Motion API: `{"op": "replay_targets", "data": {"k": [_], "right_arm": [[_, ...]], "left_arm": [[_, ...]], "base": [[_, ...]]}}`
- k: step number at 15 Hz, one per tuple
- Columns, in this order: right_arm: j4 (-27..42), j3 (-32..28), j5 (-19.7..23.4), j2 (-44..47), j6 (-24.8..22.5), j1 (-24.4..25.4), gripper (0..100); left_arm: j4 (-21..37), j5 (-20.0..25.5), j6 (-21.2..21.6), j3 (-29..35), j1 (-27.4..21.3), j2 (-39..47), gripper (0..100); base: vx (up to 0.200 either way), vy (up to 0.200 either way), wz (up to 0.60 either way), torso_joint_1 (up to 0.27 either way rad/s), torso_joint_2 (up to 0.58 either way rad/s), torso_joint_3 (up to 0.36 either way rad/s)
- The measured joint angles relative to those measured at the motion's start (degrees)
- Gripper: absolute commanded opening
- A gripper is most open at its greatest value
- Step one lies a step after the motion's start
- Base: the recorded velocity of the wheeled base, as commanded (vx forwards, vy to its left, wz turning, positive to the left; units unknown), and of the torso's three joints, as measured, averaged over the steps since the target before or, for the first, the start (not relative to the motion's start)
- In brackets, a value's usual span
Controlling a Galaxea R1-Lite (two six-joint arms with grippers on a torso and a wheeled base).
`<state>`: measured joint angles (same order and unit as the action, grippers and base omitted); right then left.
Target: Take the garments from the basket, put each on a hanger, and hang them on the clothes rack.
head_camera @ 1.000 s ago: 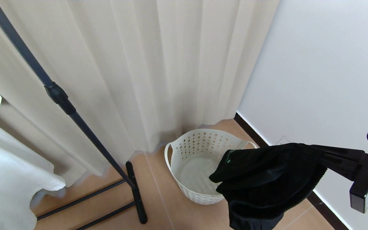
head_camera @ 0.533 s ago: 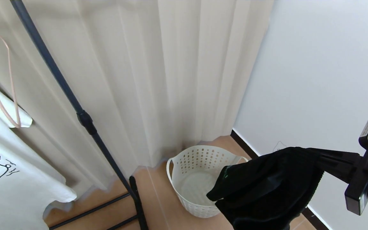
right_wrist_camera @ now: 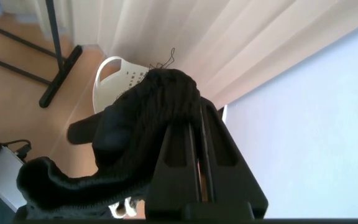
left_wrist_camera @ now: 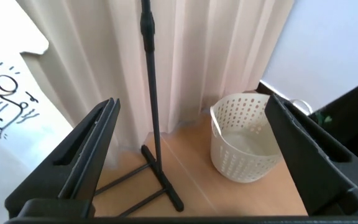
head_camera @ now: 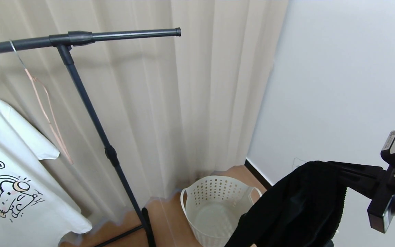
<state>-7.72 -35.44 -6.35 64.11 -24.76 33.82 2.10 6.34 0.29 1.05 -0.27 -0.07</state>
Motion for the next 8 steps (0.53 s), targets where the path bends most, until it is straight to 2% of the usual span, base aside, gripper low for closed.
{"op": "replay_targets", "data": {"k": [8], "right_arm": [[-2.05,1.18,0.01,1.13,-0.17,0.00,0]], "left_arm": [[0.00,-0.16,-0.09,0.00,0.00,0.00,100]], "base": [[0.000,0.000,0.00,0.241,-0.56,-0.310]]}}
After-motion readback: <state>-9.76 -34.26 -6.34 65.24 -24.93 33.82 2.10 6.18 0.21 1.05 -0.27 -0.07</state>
